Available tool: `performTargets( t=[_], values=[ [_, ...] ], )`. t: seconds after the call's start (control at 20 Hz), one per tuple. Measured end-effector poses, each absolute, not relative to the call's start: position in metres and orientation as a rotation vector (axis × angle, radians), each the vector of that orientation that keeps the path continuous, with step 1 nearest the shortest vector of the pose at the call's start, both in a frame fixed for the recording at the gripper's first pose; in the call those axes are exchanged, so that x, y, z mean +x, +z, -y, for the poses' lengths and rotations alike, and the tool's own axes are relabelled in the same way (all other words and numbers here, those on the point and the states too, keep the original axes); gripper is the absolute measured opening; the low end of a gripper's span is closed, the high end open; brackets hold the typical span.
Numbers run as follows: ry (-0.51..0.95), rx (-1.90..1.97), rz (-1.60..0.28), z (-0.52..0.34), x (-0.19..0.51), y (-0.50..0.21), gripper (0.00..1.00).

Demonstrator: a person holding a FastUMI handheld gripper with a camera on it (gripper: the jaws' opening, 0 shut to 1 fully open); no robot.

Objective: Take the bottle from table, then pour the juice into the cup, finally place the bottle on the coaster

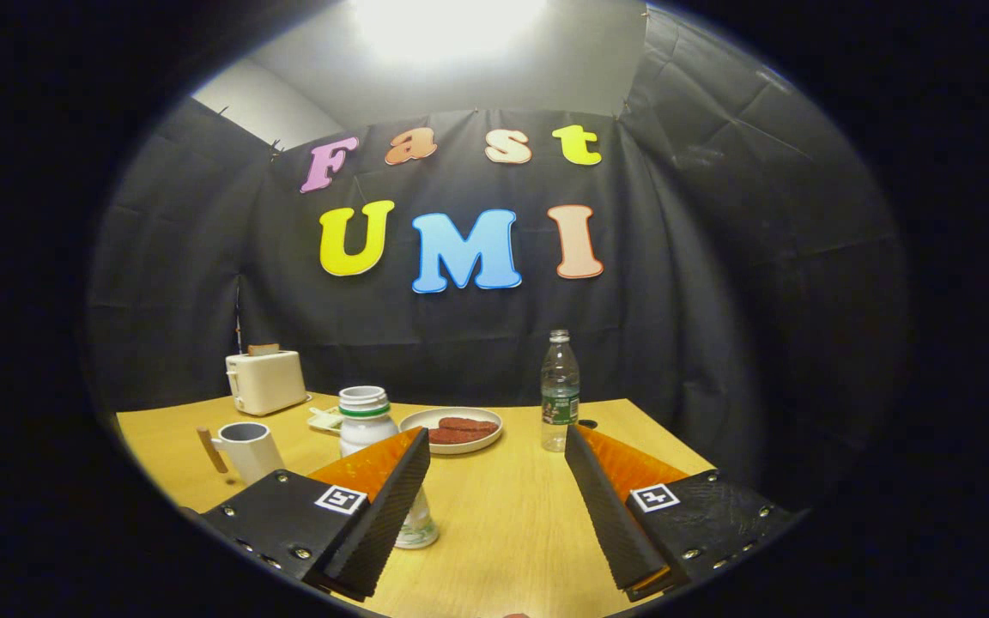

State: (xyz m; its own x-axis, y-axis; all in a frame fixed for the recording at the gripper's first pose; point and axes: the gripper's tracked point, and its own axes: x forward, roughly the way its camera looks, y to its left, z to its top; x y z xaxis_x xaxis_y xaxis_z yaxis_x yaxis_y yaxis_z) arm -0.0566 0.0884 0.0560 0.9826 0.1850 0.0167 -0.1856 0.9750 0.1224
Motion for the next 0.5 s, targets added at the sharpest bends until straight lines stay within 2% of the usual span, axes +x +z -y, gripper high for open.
performTargets(
  t=[0.5],
  values=[
    [0.232,0.101,-0.031,-0.162,-0.069,0.027,0.96]
  ],
)
